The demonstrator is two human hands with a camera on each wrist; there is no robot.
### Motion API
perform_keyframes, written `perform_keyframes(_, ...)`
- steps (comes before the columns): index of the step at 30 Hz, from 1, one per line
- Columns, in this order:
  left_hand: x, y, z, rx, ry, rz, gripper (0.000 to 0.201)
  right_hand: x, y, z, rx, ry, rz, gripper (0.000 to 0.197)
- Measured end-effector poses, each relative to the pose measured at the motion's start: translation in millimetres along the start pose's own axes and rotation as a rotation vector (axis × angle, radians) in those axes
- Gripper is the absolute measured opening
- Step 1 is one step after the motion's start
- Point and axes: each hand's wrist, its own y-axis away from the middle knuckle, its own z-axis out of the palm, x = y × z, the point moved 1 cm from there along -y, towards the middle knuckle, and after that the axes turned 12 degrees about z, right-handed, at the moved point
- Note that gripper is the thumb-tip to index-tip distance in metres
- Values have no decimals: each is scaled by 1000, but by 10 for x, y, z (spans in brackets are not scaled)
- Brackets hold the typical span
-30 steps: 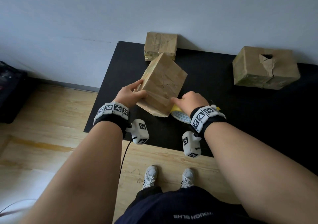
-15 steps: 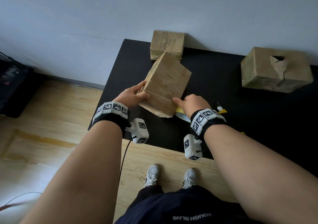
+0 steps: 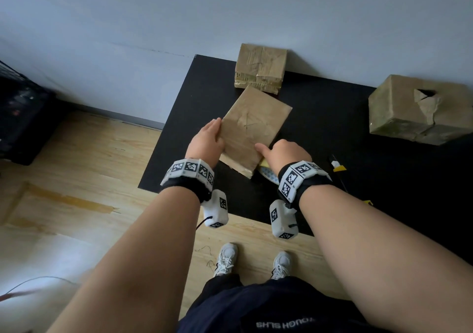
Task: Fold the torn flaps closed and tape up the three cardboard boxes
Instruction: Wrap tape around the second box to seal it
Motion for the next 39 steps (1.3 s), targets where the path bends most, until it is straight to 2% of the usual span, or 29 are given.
perform_keyframes(5, 97, 154, 229, -105, -362, 217, 60, 11, 13, 18, 15, 9, 13, 63)
perform_keyframes(9, 92, 265, 360, -126, -438, 274, 56, 2, 8, 26, 3, 17, 24, 64)
perform_keyframes(15, 29, 238, 368, -200, -479, 240, 55, -34, -59, 13, -46, -30, 4, 60)
perform_keyframes(19, 121, 226, 368, -187, -511, 205, 57, 15, -95, 23, -70, -74, 20, 59)
perform_keyframes(22, 229, 214, 370, -181, -536, 255, 59, 108, -123, 46, -59, -170, 19, 58)
perform_keyframes(25, 278, 190, 390, -244, -536, 292, 65, 140, -125, 52, -72, -195, 25, 58)
perform_keyframes(31, 320, 149, 403, -318, -635, 270, 63, 149, -141, 61, -99, -204, 28, 61)
perform_keyframes(35, 373, 126, 338, -358, -647, 265, 63, 162, -100, 38, -107, -230, 11, 57)
perform_keyframes(39, 402, 175, 261, -369, -661, 366, 62, 235, -85, 24, -109, -249, -16, 53)
